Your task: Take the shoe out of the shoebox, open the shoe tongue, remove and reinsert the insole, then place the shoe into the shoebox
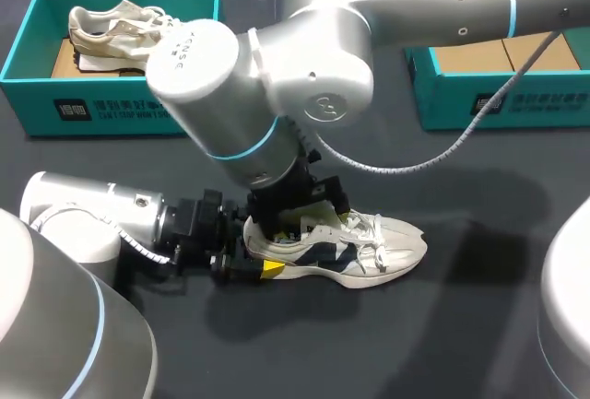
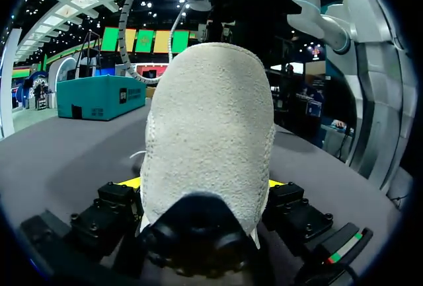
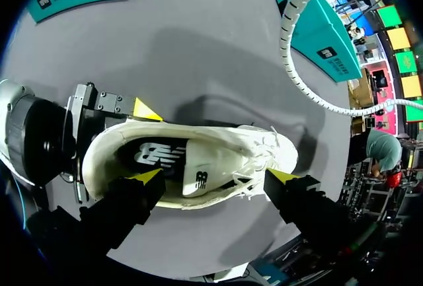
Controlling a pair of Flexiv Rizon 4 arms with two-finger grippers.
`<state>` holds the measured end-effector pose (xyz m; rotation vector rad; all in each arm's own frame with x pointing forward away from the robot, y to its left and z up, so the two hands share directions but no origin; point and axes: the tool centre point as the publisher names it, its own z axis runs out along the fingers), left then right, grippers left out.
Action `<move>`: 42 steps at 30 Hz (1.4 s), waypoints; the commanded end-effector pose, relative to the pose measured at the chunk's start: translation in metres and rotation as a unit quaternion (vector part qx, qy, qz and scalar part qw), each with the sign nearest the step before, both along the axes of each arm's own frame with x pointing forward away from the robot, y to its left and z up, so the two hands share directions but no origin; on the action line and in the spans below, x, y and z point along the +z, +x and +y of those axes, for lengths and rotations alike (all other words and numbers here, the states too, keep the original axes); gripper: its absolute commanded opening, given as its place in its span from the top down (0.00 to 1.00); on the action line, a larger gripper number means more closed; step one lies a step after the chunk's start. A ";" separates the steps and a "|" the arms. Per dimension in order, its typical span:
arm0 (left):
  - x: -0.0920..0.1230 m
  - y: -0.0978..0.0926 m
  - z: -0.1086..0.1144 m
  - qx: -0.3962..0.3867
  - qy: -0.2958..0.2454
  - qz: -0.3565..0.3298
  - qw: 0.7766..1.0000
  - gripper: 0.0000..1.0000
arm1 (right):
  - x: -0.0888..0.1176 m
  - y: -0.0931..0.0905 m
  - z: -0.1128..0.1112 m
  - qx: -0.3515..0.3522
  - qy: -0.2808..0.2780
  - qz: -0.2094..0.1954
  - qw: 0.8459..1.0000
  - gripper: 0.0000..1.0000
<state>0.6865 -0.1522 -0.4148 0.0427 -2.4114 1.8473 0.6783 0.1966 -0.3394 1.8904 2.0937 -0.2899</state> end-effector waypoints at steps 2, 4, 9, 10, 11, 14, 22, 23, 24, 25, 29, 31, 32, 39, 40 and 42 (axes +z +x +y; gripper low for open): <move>0.000 0.000 0.000 0.001 0.001 0.000 1.000 1.00 | -0.008 -0.008 0.003 -0.063 -0.024 -0.037 0.997 0.00; 0.000 0.000 0.000 0.001 0.001 0.000 1.000 1.00 | -0.011 -0.007 0.002 -0.063 -0.024 -0.039 0.997 0.00; 0.000 0.000 0.000 0.001 0.001 0.000 1.000 1.00 | -0.017 -0.005 -0.002 -0.064 -0.022 -0.043 0.997 0.00; 0.000 0.000 0.000 0.001 0.001 0.000 1.000 1.00 | -0.018 -0.005 -0.003 -0.064 -0.022 -0.043 0.997 0.00; 0.000 0.000 0.000 0.001 0.001 0.000 1.000 1.00 | -0.019 -0.005 -0.004 -0.065 -0.022 -0.043 0.997 0.00; 0.000 0.000 0.000 0.001 0.001 0.000 1.000 1.00 | -0.022 -0.003 -0.007 -0.066 -0.022 -0.043 0.997 0.00; 0.000 0.000 0.000 0.001 0.001 0.000 1.000 1.00 | -0.025 0.001 -0.020 -0.074 -0.020 -0.044 0.996 0.00; 0.000 0.000 0.000 0.001 0.001 0.000 1.000 1.00 | -0.025 0.001 -0.022 -0.075 -0.020 -0.044 0.996 0.00; 0.000 0.000 0.000 0.001 0.001 0.000 1.000 1.00 | -0.025 0.001 -0.024 -0.076 -0.020 -0.044 0.996 0.00; 0.000 0.000 0.000 0.001 0.001 0.000 1.000 1.00 | -0.024 0.001 -0.025 -0.077 -0.021 -0.044 0.996 0.01; 0.000 0.000 0.000 0.001 0.001 0.000 1.000 1.00 | -0.021 0.000 -0.032 -0.080 -0.022 -0.045 0.996 0.12; 0.000 0.000 0.000 0.001 0.001 0.000 1.000 1.00 | -0.019 0.000 -0.034 -0.083 -0.023 -0.044 0.995 0.17; 0.000 0.000 0.000 0.001 0.001 0.000 1.000 1.00 | -0.018 0.000 -0.036 -0.084 -0.024 -0.043 0.995 0.17; 0.000 0.000 0.000 0.001 0.001 0.000 1.000 1.00 | -0.010 -0.001 -0.046 -0.091 -0.026 -0.041 0.995 0.25; 0.000 0.000 0.000 0.001 0.001 0.000 1.000 1.00 | -0.008 -0.001 -0.048 -0.092 -0.026 -0.041 0.995 0.26; 0.000 0.000 0.000 0.001 0.001 0.000 1.000 1.00 | -0.005 -0.001 -0.051 -0.091 -0.027 -0.041 0.995 0.31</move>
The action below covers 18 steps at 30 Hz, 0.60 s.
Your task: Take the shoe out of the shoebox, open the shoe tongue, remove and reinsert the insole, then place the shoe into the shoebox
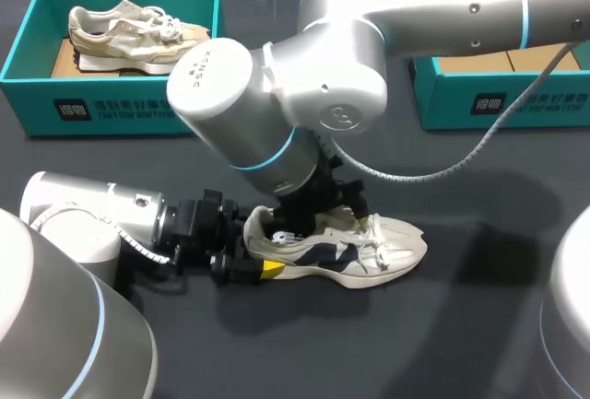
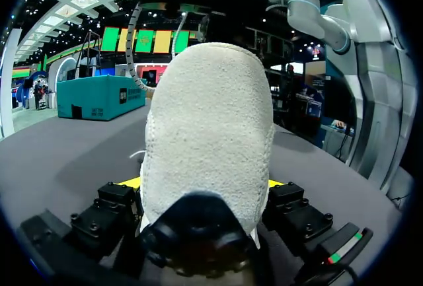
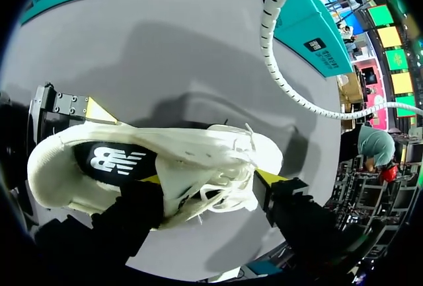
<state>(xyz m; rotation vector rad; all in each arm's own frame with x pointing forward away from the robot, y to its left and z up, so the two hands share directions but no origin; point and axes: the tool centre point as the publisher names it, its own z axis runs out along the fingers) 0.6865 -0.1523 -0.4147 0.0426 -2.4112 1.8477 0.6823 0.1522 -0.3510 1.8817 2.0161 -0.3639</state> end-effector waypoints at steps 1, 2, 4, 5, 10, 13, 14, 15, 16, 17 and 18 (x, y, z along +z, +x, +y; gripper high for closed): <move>0.000 0.000 0.000 0.001 0.001 0.000 1.000 1.00 | 0.009 -0.004 -0.009 -0.072 0.011 -0.038 0.997 0.31; 0.000 0.000 0.000 0.001 0.001 0.000 1.000 1.00 | 0.010 -0.003 -0.011 -0.072 0.011 -0.036 0.997 0.31; 0.000 0.000 0.000 0.001 0.001 0.000 1.000 1.00 | 0.013 0.000 -0.014 -0.070 0.012 -0.030 0.997 0.32; 0.000 0.000 0.000 0.001 0.001 0.000 1.000 1.00 | 0.014 0.001 -0.015 -0.071 0.011 -0.027 0.997 0.32; 0.000 0.000 0.000 0.001 0.001 0.000 1.000 1.00 | 0.020 0.005 -0.022 -0.062 0.018 -0.016 0.998 0.33; 0.000 0.000 0.000 0.001 0.001 0.000 1.000 1.00 | 0.022 0.006 -0.024 -0.063 0.025 -0.005 0.998 0.34; 0.000 0.000 0.000 0.001 0.001 0.000 1.000 1.00 | 0.023 0.006 -0.023 -0.062 0.026 -0.002 0.998 0.35; 0.000 0.000 0.000 0.001 0.001 0.000 1.000 1.00 | 0.023 0.006 -0.022 -0.062 0.027 0.000 0.998 0.38; 0.000 0.000 0.000 0.001 0.001 0.000 1.000 1.00 | 0.022 0.005 -0.020 -0.061 0.029 0.002 0.998 0.40; 0.000 0.000 0.000 0.001 0.001 0.000 1.000 1.00 | 0.022 0.005 -0.019 -0.060 0.031 0.004 0.998 0.41; 0.000 0.000 0.000 0.001 0.001 0.000 1.000 1.00 | 0.020 0.004 -0.018 -0.060 0.034 0.008 0.998 0.42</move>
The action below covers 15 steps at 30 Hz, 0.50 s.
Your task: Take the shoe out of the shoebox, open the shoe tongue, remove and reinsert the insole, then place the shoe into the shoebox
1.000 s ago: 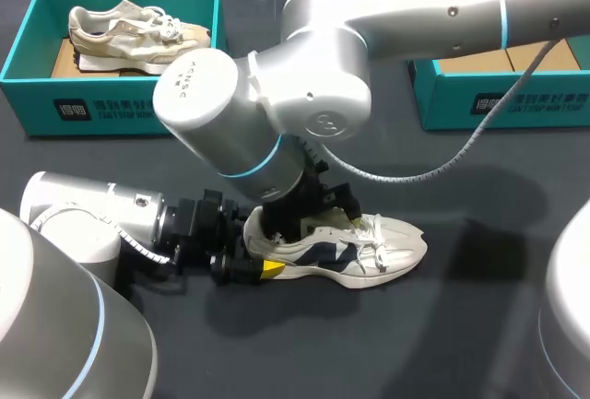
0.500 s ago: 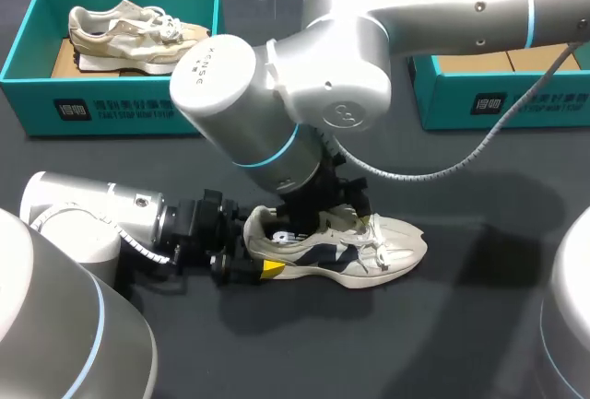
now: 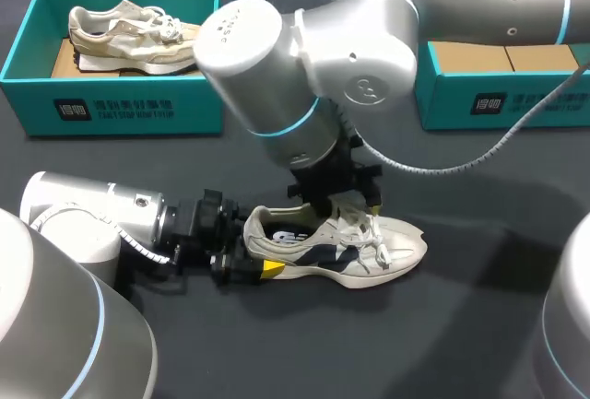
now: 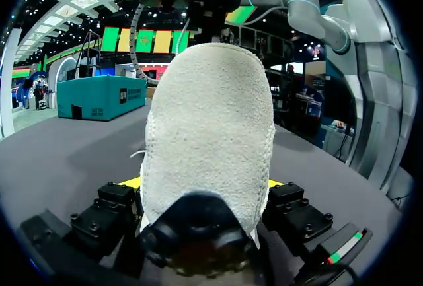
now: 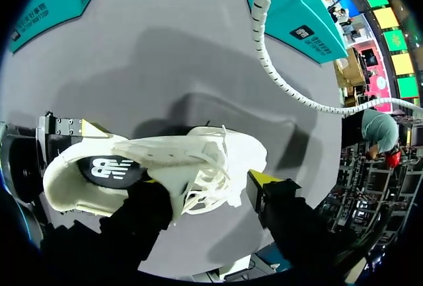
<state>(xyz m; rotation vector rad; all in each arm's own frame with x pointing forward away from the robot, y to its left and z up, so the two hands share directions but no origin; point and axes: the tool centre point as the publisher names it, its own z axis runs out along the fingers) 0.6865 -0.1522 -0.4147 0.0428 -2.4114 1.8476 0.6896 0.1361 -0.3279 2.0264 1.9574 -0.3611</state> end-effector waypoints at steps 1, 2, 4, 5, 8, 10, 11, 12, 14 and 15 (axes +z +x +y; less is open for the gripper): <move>0.000 0.000 0.000 0.001 0.001 0.000 1.000 1.00 | -0.004 -0.004 0.000 -0.006 0.013 0.004 1.000 0.44; 0.000 0.000 0.000 0.001 0.001 0.000 1.000 1.00 | -0.005 -0.004 0.001 -0.005 0.015 0.005 1.000 0.44; 0.000 0.000 0.000 0.001 0.001 0.000 1.000 1.00 | -0.006 -0.006 0.004 -0.003 0.021 0.011 1.000 0.46; 0.000 0.000 0.000 0.001 0.001 0.000 1.000 1.00 | -0.007 -0.007 0.006 -0.002 0.024 0.014 1.000 0.49; 0.000 0.000 0.000 0.001 0.001 0.000 1.000 1.00 | -0.007 -0.011 0.010 0.002 0.032 0.021 0.999 0.50; 0.000 0.000 0.000 0.001 0.001 0.000 1.000 1.00 | -0.006 -0.013 0.012 0.004 0.037 0.024 0.999 0.51; 0.000 0.000 0.000 0.001 0.001 0.000 1.000 1.00 | -0.006 -0.014 0.013 0.005 0.040 0.026 0.999 0.51; 0.000 0.000 0.000 0.001 0.001 0.000 1.000 1.00 | -0.006 -0.014 0.014 0.007 0.043 0.027 0.999 0.52; 0.000 0.000 0.000 0.001 0.001 0.000 1.000 1.00 | -0.005 -0.015 0.016 0.011 0.048 0.031 0.998 0.53; 0.000 0.000 0.000 0.001 0.001 0.000 1.000 1.00 | -0.005 -0.015 0.017 0.013 0.049 0.031 0.998 0.53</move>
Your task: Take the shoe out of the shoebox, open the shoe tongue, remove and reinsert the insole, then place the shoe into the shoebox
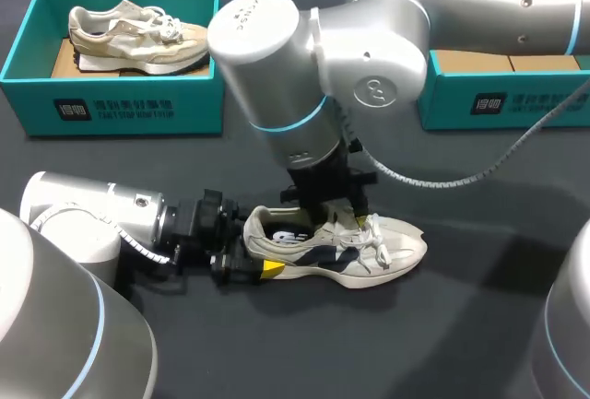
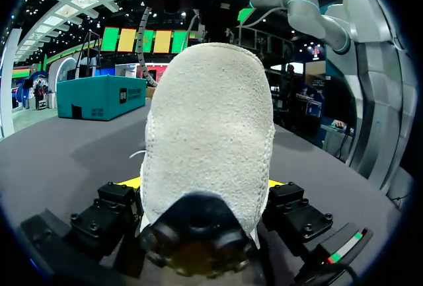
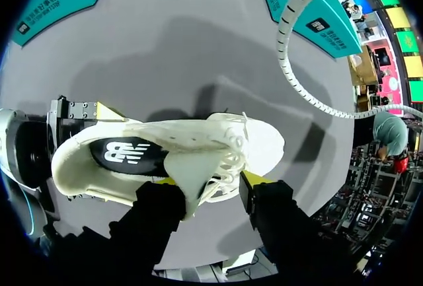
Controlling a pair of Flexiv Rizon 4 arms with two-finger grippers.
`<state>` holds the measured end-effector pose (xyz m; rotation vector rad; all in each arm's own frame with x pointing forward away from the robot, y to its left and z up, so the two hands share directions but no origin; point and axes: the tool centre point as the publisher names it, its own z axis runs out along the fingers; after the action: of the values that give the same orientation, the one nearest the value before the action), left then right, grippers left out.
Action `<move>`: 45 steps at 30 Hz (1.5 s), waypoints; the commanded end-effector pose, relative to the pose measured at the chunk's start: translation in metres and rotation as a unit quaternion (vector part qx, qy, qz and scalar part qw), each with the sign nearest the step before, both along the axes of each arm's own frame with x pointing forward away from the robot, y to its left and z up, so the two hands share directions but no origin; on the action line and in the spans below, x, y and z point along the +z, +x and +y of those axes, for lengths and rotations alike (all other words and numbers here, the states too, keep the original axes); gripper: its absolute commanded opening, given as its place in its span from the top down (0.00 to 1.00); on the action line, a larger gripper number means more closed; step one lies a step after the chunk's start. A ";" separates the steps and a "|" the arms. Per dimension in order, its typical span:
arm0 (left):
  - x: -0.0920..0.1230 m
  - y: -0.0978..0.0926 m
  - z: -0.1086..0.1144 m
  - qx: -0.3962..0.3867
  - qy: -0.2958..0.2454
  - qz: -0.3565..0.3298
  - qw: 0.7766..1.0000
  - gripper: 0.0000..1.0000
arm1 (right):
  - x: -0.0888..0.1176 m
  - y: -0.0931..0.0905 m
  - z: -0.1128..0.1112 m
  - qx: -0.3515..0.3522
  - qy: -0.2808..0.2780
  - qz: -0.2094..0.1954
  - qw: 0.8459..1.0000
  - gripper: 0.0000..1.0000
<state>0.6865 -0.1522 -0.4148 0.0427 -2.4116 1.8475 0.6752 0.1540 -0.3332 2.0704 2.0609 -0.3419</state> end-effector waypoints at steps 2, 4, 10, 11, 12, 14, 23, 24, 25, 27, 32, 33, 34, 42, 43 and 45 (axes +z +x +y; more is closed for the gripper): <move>0.000 0.000 0.000 0.001 0.001 0.000 1.000 1.00 | 0.002 -0.001 0.000 0.005 0.008 0.002 1.000 0.54; 0.000 0.000 0.000 0.001 0.001 0.000 1.000 1.00 | 0.003 -0.001 0.000 0.005 0.010 0.003 1.000 0.54; 0.000 0.000 0.000 0.001 0.001 0.000 1.000 1.00 | 0.007 -0.001 -0.007 0.002 0.013 0.003 1.000 0.53; 0.000 0.000 0.000 0.001 0.001 0.000 1.000 1.00 | 0.008 -0.001 -0.009 0.002 0.013 0.003 1.000 0.53; 0.000 0.000 0.000 0.001 0.001 0.000 1.000 1.00 | 0.010 -0.001 -0.011 0.002 0.014 0.003 1.000 0.54; 0.000 0.000 0.000 0.001 0.001 0.000 1.000 1.00 | 0.011 0.000 -0.015 0.005 0.019 0.004 1.000 0.54; 0.000 0.000 0.000 0.001 0.001 0.000 1.000 1.00 | 0.014 0.003 -0.022 0.027 0.056 0.010 0.998 0.82; 0.000 0.000 0.000 0.001 0.001 0.000 1.000 1.00 | 0.015 0.003 -0.022 0.031 0.060 0.013 0.998 0.89; 0.000 0.000 0.000 0.001 0.001 0.000 1.000 1.00 | 0.015 0.003 -0.023 0.034 0.063 0.016 0.997 0.97; 0.000 0.000 0.000 0.001 0.001 0.000 1.000 1.00 | 0.016 0.003 -0.025 0.037 0.067 0.024 0.997 1.00; 0.000 0.000 0.000 0.001 0.001 0.000 1.000 1.00 | 0.019 0.005 -0.039 0.081 0.116 0.042 0.989 1.00; 0.000 0.000 0.000 0.001 0.001 0.000 1.000 1.00 | 0.019 0.007 -0.044 0.087 0.124 0.048 0.987 1.00; 0.000 0.000 0.000 0.001 0.001 0.000 1.000 1.00 | 0.019 0.008 -0.050 0.096 0.142 0.051 0.984 1.00; 0.000 0.000 0.000 0.001 0.001 0.000 1.000 1.00 | 0.015 0.013 -0.075 0.112 0.233 0.071 0.963 1.00; 0.000 0.000 0.000 0.001 0.001 0.000 1.000 1.00 | 0.015 0.013 -0.075 0.112 0.233 0.071 0.963 1.00; 0.000 0.000 0.000 0.001 0.001 0.000 1.000 1.00 | 0.015 0.013 -0.075 0.112 0.233 0.071 0.963 1.00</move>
<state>0.6866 -0.1523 -0.4147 0.0430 -2.4113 1.8475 0.6913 0.0933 -0.3191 1.9384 2.5176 -0.1906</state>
